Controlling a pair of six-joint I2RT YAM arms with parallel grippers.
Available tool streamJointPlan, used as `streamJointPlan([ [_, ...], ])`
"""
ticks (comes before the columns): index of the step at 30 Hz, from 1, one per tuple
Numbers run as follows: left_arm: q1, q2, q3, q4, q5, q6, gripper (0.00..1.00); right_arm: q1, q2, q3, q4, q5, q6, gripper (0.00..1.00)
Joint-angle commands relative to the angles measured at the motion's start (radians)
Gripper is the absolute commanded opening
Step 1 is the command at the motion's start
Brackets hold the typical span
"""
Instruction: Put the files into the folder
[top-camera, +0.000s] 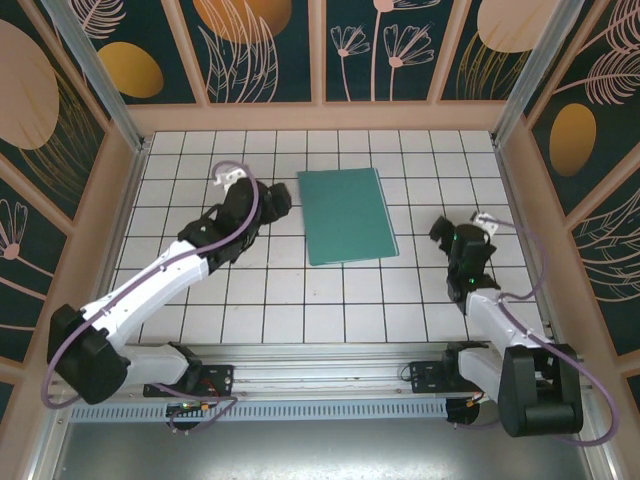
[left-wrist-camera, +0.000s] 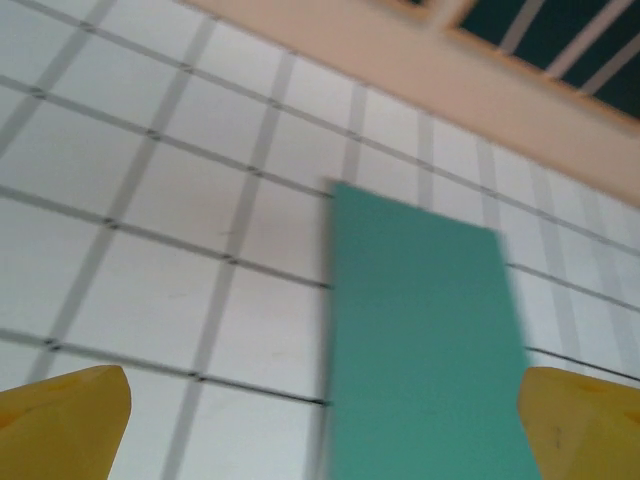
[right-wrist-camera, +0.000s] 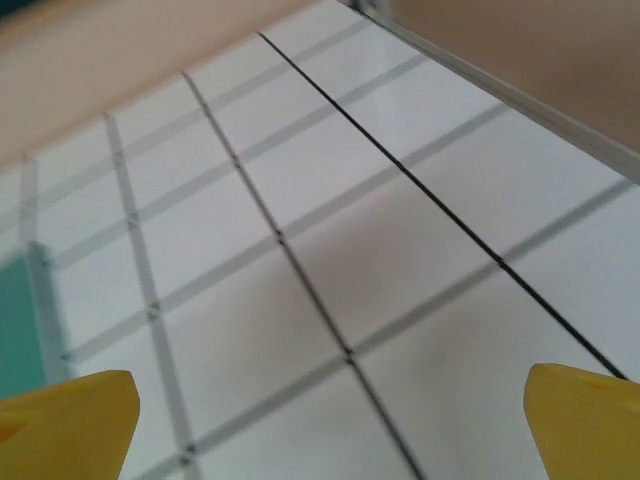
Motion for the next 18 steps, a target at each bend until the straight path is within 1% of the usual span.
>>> streamJointPlan([
  [1,-0.002,-0.067,-0.12,0.018,-0.209,0.033,0.99,-0.002,0.05,-0.073,0.335,0.108,-0.185,0.99],
  [4,0.0,-0.124,-0.197,0.035,-0.254,0.026,0.99,-0.003,0.143,-0.096,0.421,0.036,-0.2,0.99],
  [5,0.002,-0.134,-0.211,0.035,-0.262,0.025,0.99,-0.002,0.168,-0.069,0.393,0.014,-0.201,0.99],
  [6,0.004,-0.137,-0.222,0.032,-0.266,0.026,0.99,-0.003,0.195,-0.061,0.424,0.002,-0.213,0.99],
  [8,0.006,-0.134,-0.233,0.025,-0.265,0.033,0.99,-0.006,0.247,-0.068,0.57,-0.03,-0.231,0.99],
  [10,0.01,-0.125,-0.24,0.027,-0.26,0.045,0.99,-0.016,0.307,-0.093,0.759,-0.079,-0.256,0.99],
  [12,0.013,-0.117,-0.253,0.047,-0.25,0.066,0.99,-0.021,0.366,-0.067,0.804,-0.121,-0.313,0.99],
  [14,0.013,-0.115,-0.268,0.07,-0.239,0.075,0.99,-0.042,0.446,-0.091,0.931,-0.146,-0.305,0.99],
  [15,0.015,-0.115,-0.277,0.078,-0.238,0.076,0.99,-0.052,0.476,-0.114,0.997,-0.183,-0.304,0.99],
  [16,0.018,-0.116,-0.285,0.086,-0.239,0.078,0.99,-0.057,0.504,-0.13,1.031,-0.198,-0.303,0.99],
  [17,0.021,-0.118,-0.295,0.094,-0.239,0.079,0.99,-0.058,0.532,-0.153,1.128,-0.195,-0.31,0.99],
  [18,0.023,-0.12,-0.307,0.102,-0.239,0.08,0.99,-0.06,0.516,-0.154,1.093,-0.19,-0.299,0.99],
])
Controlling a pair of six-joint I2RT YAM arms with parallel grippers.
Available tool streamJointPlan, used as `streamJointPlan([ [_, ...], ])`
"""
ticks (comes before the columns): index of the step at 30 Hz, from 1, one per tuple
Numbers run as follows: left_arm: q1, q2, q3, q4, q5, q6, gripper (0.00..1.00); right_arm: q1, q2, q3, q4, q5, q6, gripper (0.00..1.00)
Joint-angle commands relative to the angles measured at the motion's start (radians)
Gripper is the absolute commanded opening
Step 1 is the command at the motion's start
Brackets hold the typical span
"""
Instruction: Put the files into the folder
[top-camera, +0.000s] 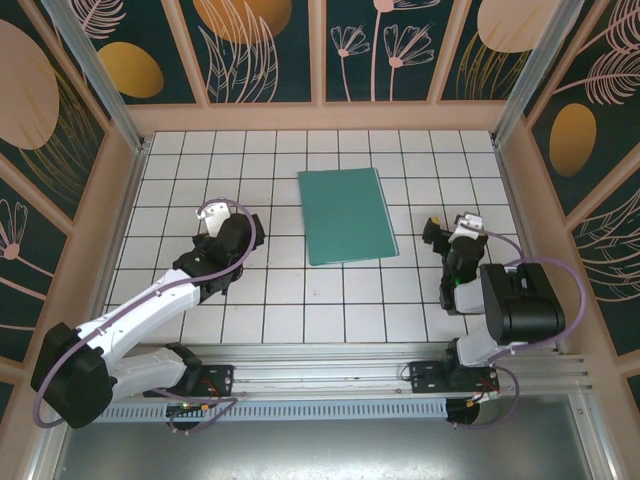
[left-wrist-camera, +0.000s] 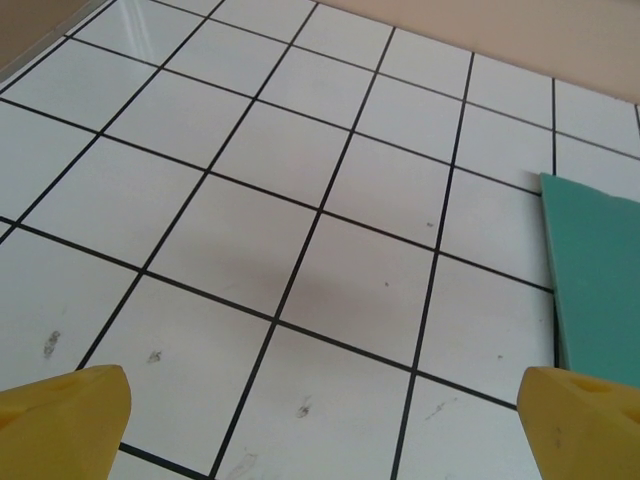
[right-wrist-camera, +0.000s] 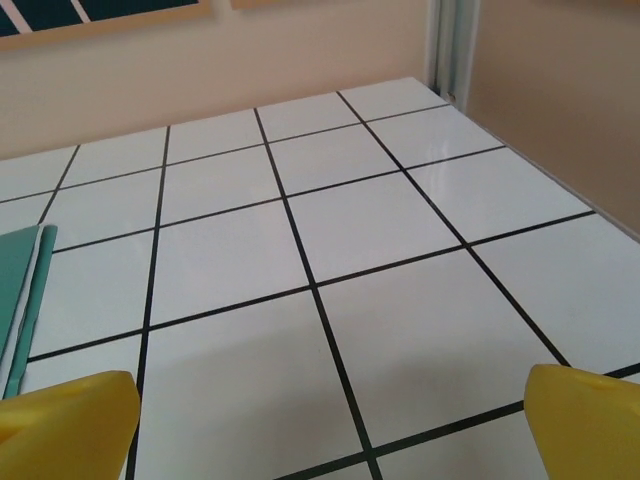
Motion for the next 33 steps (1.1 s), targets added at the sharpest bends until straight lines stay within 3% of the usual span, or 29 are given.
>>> streamJointPlan([
  [1,0.015,-0.003,-0.041,0.055,-0.021,0.03,0.99,-0.017,0.011,-0.032,0.209,-0.05,-0.019,0.99],
  [6,0.052,-0.037,-0.117,0.141,-0.062,0.079,0.99,-0.035,0.014,-0.001,0.153,-0.036,0.007,0.99],
  [13,0.177,-0.077,-0.254,0.492,-0.098,0.425,0.99,-0.034,0.016,-0.005,0.165,-0.035,0.005,0.99],
  [15,0.242,-0.071,-0.301,0.617,-0.071,0.5,0.99,-0.034,0.016,-0.005,0.167,-0.034,0.005,0.99],
  [20,0.4,0.023,-0.413,0.911,-0.012,0.544,0.99,-0.033,0.017,-0.004,0.167,-0.034,0.004,0.99],
  [23,0.475,0.097,-0.496,1.149,0.097,0.539,0.99,-0.034,0.017,-0.005,0.167,-0.034,0.004,0.99],
  [27,0.529,0.205,-0.47,1.268,0.196,0.563,0.99,-0.033,0.017,-0.005,0.167,-0.034,0.004,0.99],
  [30,0.538,0.28,-0.399,1.246,0.277,0.644,0.99,-0.032,0.017,-0.004,0.166,-0.034,0.004,0.99],
  [33,0.551,0.353,-0.455,1.452,0.291,0.66,0.99,-0.032,0.016,-0.004,0.165,-0.034,0.005,0.99],
])
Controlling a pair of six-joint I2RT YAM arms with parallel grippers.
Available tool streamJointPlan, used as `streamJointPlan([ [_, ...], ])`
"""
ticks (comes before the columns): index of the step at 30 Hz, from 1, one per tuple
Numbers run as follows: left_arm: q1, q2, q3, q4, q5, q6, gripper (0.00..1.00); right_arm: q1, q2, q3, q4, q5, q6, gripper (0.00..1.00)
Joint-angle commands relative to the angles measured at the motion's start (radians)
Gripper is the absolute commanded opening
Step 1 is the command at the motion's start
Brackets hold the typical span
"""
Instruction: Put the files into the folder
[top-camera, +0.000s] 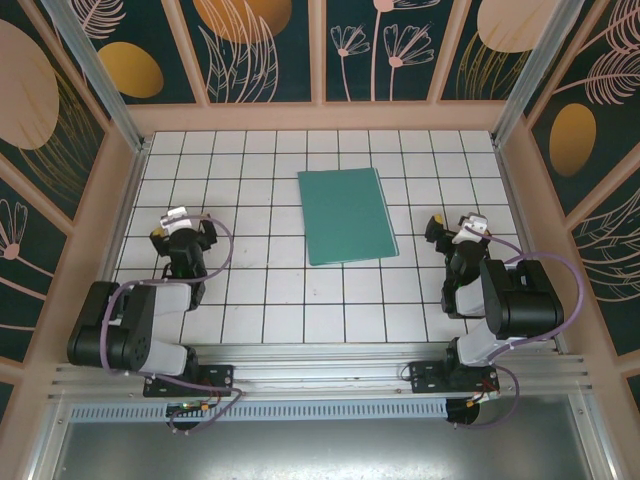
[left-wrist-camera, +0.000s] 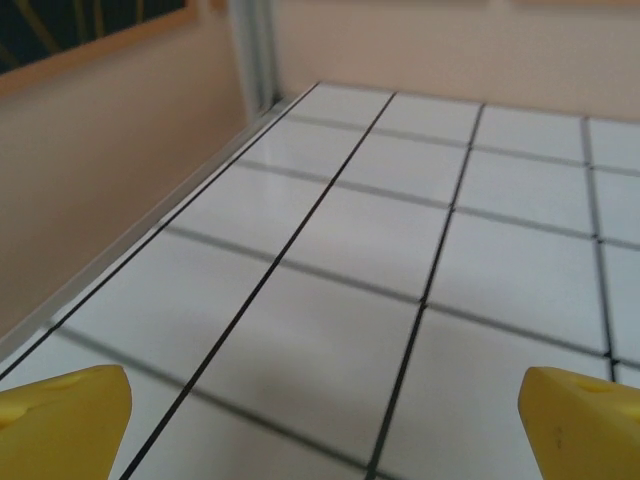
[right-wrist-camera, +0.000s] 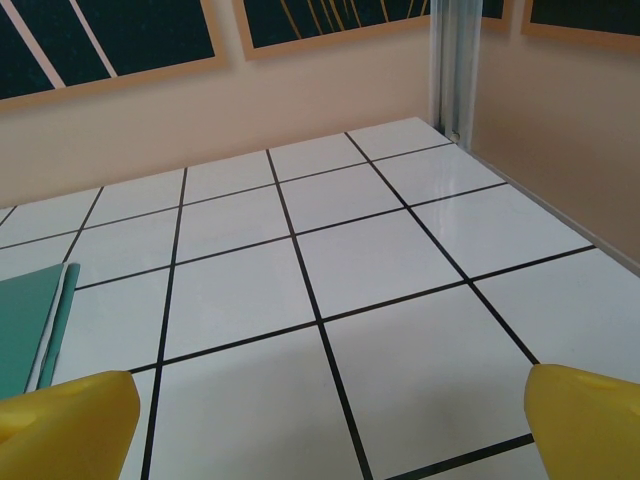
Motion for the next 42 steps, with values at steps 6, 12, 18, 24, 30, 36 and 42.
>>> streamJointPlan([
  [6,0.051,0.073,-0.18,0.521,0.135,0.036,0.99,-0.003,0.001,0.012,0.051,0.0,-0.001,0.99],
  [12,0.066,0.074,-0.083,0.337,0.134,0.015,0.99,-0.004,0.001,0.013,0.049,0.0,-0.001,0.99],
  [18,0.066,0.069,-0.091,0.346,0.133,0.019,0.99,-0.004,0.001,0.013,0.052,0.002,-0.001,0.99],
  [24,0.067,0.068,-0.093,0.348,0.135,0.019,0.99,-0.004,0.001,0.012,0.051,0.0,-0.001,0.99],
  [30,0.066,0.067,-0.093,0.349,0.135,0.019,0.99,-0.004,0.0,0.012,0.05,0.0,-0.001,0.99],
  [36,0.066,0.067,-0.093,0.349,0.135,0.019,0.99,-0.001,0.001,0.011,0.052,0.0,-0.004,0.99],
  [42,0.066,0.067,-0.092,0.348,0.135,0.019,0.99,0.001,0.003,0.019,0.04,0.0,-0.005,0.99],
])
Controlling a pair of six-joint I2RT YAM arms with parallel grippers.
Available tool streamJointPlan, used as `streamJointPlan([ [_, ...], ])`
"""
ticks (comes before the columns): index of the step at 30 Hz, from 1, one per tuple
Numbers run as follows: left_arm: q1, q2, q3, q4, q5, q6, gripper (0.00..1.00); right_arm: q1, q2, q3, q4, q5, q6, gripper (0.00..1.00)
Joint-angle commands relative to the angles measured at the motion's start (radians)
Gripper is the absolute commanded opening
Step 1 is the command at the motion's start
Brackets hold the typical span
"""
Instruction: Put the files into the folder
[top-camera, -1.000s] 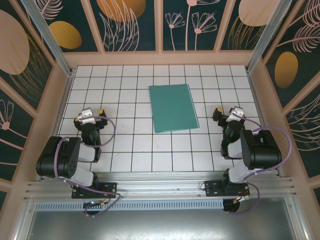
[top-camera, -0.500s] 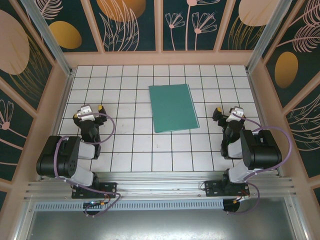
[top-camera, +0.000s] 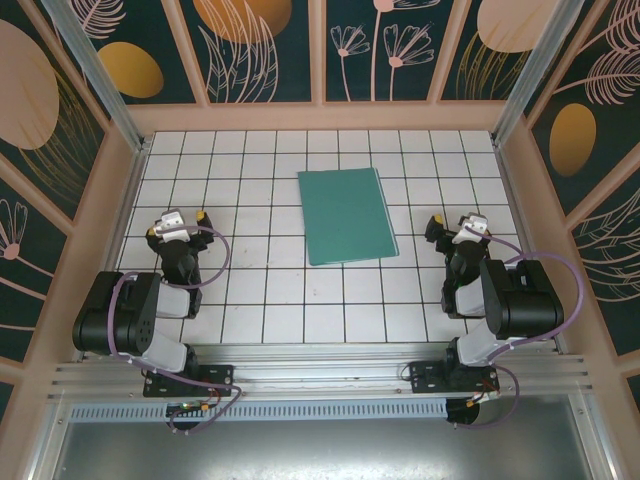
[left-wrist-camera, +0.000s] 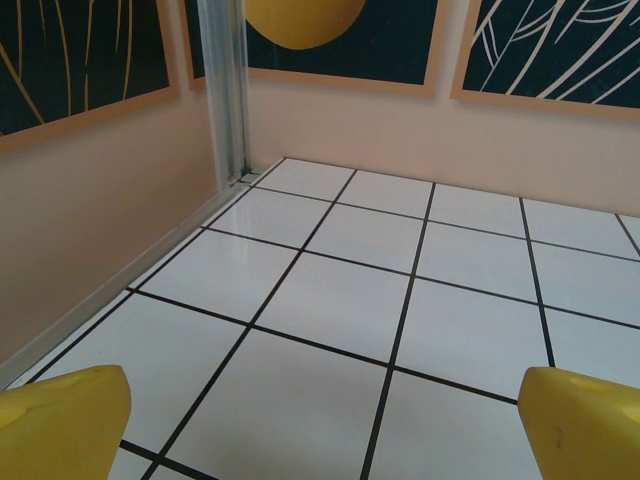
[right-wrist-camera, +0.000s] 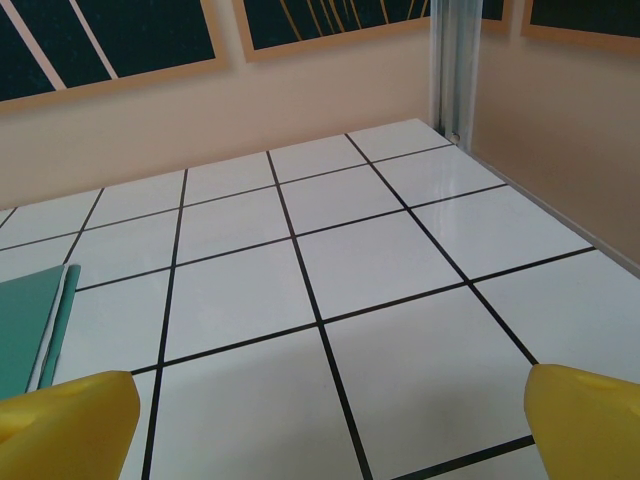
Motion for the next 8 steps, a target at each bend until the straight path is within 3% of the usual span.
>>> streamJointPlan([
  [1,0.006,0.0,-0.001,0.028,0.017,-0.005,0.99,-0.001,0.003,0.02,0.034,-0.003,-0.003,0.99],
  [8,0.005,0.0,0.0,0.028,0.018,-0.005,0.99,-0.001,0.0,0.014,0.045,-0.006,-0.007,0.99],
])
